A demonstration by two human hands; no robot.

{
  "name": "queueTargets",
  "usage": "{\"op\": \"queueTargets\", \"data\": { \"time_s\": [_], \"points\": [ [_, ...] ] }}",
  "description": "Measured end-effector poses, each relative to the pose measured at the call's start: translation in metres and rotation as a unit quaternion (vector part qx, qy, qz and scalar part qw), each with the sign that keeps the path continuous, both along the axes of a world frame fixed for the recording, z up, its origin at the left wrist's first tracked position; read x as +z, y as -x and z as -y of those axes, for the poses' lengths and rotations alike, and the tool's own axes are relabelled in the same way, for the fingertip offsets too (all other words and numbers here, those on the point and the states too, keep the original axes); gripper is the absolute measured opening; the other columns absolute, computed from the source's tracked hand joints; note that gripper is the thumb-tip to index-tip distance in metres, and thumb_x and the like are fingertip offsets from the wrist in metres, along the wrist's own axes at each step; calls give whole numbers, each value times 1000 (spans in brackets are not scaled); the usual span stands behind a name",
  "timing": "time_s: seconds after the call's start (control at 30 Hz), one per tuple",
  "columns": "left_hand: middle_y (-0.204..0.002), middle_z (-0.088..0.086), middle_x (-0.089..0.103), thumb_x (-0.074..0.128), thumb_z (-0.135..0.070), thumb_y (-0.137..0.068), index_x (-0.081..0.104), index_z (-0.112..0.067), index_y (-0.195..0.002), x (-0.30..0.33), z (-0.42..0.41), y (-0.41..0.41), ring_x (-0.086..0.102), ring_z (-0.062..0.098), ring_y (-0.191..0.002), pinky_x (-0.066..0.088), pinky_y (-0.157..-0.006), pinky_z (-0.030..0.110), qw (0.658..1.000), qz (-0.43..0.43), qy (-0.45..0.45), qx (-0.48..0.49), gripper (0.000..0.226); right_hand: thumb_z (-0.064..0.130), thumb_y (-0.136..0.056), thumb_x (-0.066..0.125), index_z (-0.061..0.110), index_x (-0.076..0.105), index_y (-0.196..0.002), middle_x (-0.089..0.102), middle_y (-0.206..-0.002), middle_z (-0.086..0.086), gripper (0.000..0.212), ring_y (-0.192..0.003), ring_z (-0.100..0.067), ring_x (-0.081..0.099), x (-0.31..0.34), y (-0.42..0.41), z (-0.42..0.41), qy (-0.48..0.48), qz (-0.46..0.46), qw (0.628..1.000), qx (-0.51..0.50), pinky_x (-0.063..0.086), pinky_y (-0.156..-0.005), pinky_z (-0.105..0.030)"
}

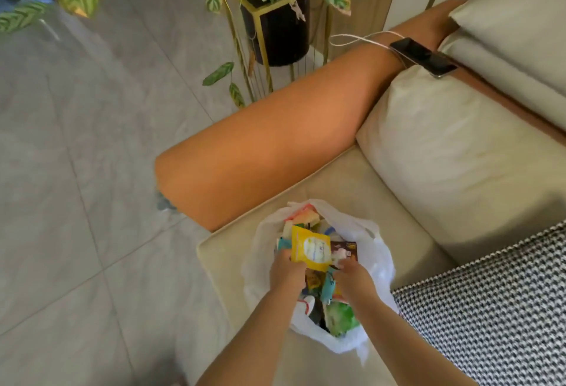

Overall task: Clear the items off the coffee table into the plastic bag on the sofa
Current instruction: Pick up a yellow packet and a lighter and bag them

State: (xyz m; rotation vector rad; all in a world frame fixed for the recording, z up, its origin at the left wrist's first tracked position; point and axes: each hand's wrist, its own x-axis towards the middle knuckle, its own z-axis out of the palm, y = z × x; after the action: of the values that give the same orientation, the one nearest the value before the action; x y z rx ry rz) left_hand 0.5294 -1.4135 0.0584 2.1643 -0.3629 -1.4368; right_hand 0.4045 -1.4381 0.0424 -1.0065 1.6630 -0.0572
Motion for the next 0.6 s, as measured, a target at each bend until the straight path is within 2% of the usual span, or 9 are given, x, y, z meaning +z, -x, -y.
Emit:
{"op": "queueTargets", "data": {
  "time_s": [0.07,0.13,0.2,0.27,0.33,0.43,0.5,0.6],
  "points": [
    [-91,8,67,53,-17,-83,61,-18,-92,-8,-12,-1,66,29,-90,57,-81,46,1000,8,-3,-3,12,12,-92,43,13,58,-106,64,-96,-11,21,-87,-29,63,-5,4,-4,15,-24,999,31,56,-80,-47],
    [-95,10,68,51,-15,-80,58,-18,-96,-1,-22,-2,67,31,-92,57,-82,47,1000,8,-9,6,18,11,-92,44,7,60,-98,63,-88,-14,17,-85,-32,63,0,6,-7,33,-45,997,54,54,-82,-47],
    [-103,10,63,51,-12,-81,49,-27,-102,6,-33,-5,64,32,-100,55,-87,43,1000,-7,-19,21,25,9,-91,44,5,62,-88,60,-81,-13,18,-80,-31,61,8,4,-9,42,-51,995,78,50,-76,-40],
    [-110,10,62,53,-16,-72,52,-27,-106,17,-48,-7,64,32,-104,53,-91,43,999,-19,-19,27,36,9,-91,44,11,60,-77,59,-77,-9,21,-73,-25,56,16,-1,-15,52,-52,992,100,43,-70,-33],
    [-113,11,65,53,-22,-61,57,-27,-100,22,-66,-9,65,30,-103,52,-90,41,999,-35,-21,35,39,10,-92,45,12,62,-84,62,-86,-9,19,-80,-25,56,25,-8,-24,67,-39,991,111,41,-72,-30],
    [-111,10,67,60,-19,-74,59,-28,-95,33,-103,-11,66,28,-102,52,-88,37,1000,-6,-16,1,23,10,-91,49,9,64,-104,64,-97,-6,19,-89,-22,59,37,-21,-52,77,-7,984,160,45,-72,-25],
    [-108,8,68,60,-20,-82,58,-29,-94,41,-130,-15,66,25,-101,53,-83,33,1000,20,-9,-13,16,12,-90,52,11,64,-108,67,-105,-7,21,-101,-25,61,42,-32,-74,97,-16,972,216,44,-75,-25],
    [-105,0,68,59,-26,-84,59,-32,-91,47,-175,-25,67,21,-96,53,-76,28,999,43,-9,-15,9,17,-93,52,11,61,-114,64,-113,-5,24,-108,-22,59,53,-50,-116,99,-10,947,307,36,-70,-13]
  ]
}}
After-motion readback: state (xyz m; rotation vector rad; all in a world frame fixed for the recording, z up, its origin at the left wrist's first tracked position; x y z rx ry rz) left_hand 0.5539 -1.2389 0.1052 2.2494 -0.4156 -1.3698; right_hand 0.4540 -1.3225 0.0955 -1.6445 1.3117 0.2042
